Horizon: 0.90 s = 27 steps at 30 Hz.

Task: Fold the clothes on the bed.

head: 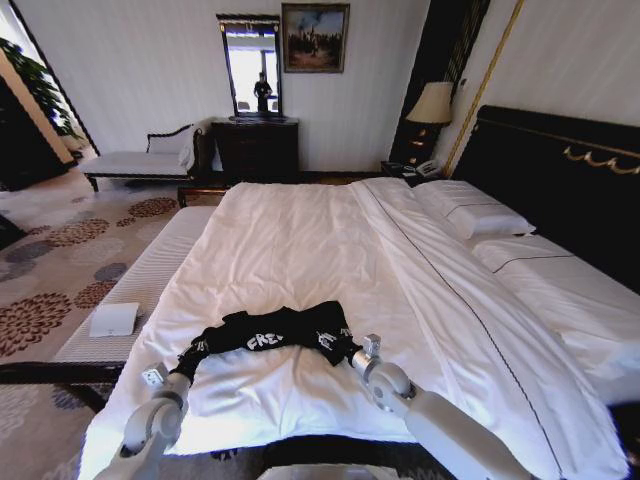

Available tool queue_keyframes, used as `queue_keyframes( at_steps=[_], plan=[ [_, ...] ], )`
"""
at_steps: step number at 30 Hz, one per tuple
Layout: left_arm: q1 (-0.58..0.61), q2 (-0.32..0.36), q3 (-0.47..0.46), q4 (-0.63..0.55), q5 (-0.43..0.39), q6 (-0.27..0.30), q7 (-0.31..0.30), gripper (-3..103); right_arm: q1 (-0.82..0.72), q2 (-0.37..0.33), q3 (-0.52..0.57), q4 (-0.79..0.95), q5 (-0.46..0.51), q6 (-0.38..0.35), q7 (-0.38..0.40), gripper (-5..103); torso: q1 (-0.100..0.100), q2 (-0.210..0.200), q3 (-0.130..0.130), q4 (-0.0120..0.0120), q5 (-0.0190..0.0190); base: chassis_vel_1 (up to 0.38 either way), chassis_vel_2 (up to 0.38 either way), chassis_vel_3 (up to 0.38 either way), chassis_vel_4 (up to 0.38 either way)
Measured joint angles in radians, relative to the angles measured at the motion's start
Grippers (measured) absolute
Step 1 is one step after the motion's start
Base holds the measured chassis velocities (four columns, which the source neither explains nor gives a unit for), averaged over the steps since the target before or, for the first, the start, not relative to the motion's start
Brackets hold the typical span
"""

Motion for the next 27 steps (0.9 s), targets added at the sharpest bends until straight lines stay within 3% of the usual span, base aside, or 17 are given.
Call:
queue_keyframes(
  at_steps=[1,4,6,9,11,17,20,24,27],
  plan=[
    [0.000,0.000,0.000,0.000,0.000,0.000,0.000,0,0.000,0.000,0.000,0.000,0.000,0.000,0.000,80,0.000,0.000,0.000,0.0000,0.0000,0.000,0.000,0.000,0.000],
    [-0.001,-0.003,0.000,0.003,0.000,0.000,0.000,0,0.007,-0.005,-0.007,-0.011,0.001,0.003,-0.012,95,0.000,0.000,0.000,0.0000,0.0000,0.000,0.000,0.000,0.000],
    [-0.001,-0.004,0.000,0.005,0.000,0.000,0.000,0,0.008,-0.006,-0.008,-0.012,0.003,0.005,-0.019,91,0.000,0.000,0.000,0.0000,0.0000,0.000,0.000,0.000,0.000],
    [-0.003,-0.006,0.000,0.009,0.001,-0.001,0.000,0,0.010,-0.006,-0.008,-0.015,0.006,0.014,-0.042,78,0.000,0.000,0.000,0.0000,0.0000,0.000,0.000,0.000,0.000],
    [-0.003,-0.006,0.001,0.010,0.001,-0.001,0.000,0,0.010,-0.006,-0.009,-0.016,0.007,0.017,-0.048,78,0.000,0.000,0.000,0.0000,0.0000,0.000,0.000,0.000,0.000],
    [-0.004,-0.006,0.000,0.014,0.001,-0.002,0.000,0,0.013,-0.006,-0.011,-0.022,0.010,0.027,-0.080,51,0.000,0.000,0.000,0.0000,0.0000,0.000,0.000,0.000,0.000],
    [-0.004,-0.006,0.000,0.014,0.001,-0.002,0.000,0,0.015,-0.006,-0.012,-0.025,0.011,0.028,-0.082,46,0.000,0.000,0.000,0.0000,0.0000,0.000,0.000,0.000,0.000],
    [-0.006,-0.007,-0.001,0.014,0.001,-0.002,-0.001,0,0.018,-0.008,-0.012,-0.027,0.013,0.031,-0.086,24,0.000,0.000,0.000,0.0000,0.0000,0.000,0.000,0.000,0.000],
    [-0.006,-0.008,0.000,0.014,0.001,-0.002,-0.002,0,0.018,-0.011,-0.010,-0.027,0.015,0.033,-0.090,19,0.000,0.000,0.000,0.0000,0.0000,0.000,0.000,0.000,0.000]
  ],
)
